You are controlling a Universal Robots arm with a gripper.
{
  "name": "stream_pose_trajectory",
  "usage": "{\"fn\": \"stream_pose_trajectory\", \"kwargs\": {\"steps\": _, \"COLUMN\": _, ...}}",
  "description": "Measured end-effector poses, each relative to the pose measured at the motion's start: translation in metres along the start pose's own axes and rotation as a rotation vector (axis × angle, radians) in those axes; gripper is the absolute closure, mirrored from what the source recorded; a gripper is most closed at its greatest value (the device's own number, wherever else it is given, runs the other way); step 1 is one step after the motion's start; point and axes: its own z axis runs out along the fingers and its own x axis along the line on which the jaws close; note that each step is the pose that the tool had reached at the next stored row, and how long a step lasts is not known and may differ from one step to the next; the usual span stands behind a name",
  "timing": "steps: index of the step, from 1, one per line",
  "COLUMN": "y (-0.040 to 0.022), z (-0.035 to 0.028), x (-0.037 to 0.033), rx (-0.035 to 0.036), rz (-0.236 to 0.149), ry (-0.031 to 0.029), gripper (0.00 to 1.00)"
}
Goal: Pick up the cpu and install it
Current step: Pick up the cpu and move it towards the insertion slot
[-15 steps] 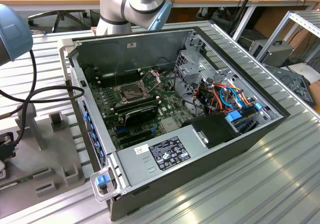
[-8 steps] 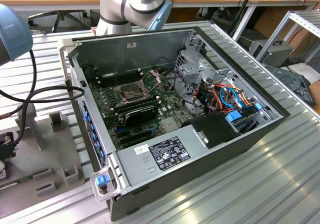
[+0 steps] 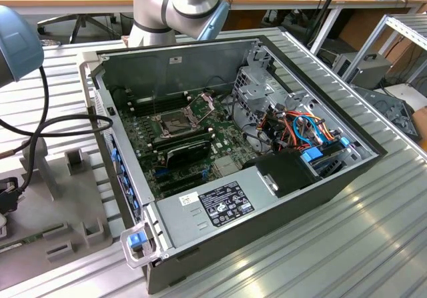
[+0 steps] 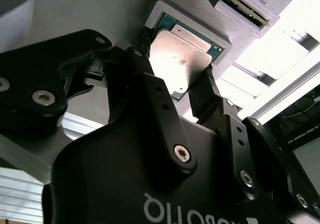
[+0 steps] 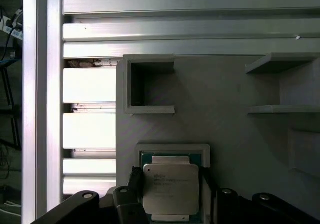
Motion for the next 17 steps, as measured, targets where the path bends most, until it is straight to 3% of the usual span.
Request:
{"fn": "stream_pose_trajectory", "kwargs": {"steps": 7, "y": 0.0000, "z": 0.0000, "x": 0.0001, "rx": -0.0001, "rz": 0.000, "ry": 0.0001, "gripper": 0.45}}
{"fn": "stream_pose_trajectory", "kwargs": {"steps": 17, "y": 0.0005, "z": -0.0086, "x": 0.0005, "rx": 0.0000, "rz": 0.000, "ry": 0.0000, "gripper": 0.45}}
